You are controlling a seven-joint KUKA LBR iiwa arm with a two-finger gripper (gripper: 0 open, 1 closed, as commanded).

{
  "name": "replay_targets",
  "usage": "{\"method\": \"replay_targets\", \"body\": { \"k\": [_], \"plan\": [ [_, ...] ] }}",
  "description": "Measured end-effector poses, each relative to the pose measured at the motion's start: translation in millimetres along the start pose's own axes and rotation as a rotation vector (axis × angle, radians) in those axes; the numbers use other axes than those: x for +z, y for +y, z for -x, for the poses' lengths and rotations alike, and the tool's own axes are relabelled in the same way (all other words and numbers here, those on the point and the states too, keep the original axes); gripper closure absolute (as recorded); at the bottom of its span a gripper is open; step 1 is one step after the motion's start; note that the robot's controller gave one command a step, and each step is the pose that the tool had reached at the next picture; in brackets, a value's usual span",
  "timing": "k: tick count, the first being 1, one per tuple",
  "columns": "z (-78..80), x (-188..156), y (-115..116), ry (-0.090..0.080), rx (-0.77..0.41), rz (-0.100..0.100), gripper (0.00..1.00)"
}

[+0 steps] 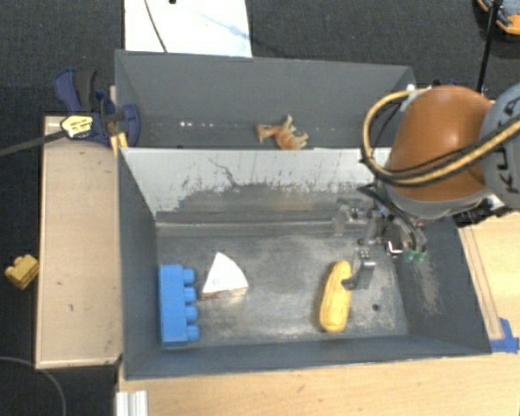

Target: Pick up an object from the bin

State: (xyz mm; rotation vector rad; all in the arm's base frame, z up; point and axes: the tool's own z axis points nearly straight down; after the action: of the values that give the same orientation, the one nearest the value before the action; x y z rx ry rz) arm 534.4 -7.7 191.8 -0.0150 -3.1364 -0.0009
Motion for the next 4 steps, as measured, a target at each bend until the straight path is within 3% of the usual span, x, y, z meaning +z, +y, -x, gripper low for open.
{"method": "replay_targets", "body": {
  "k": [1,2,3,4],
  "plan": [
    [1.6,-4,0,-0.008,0.000,0.000,0.00],
    [-0.4,25,-11,-0.015,-0.076,0.000,0.00],
    [3.6,92,-35,-0.013,-0.074,-0.001,0.00],
    [-34.0,122,-29,-0.007,-0.054,0.000,1.00]
  ]
}}
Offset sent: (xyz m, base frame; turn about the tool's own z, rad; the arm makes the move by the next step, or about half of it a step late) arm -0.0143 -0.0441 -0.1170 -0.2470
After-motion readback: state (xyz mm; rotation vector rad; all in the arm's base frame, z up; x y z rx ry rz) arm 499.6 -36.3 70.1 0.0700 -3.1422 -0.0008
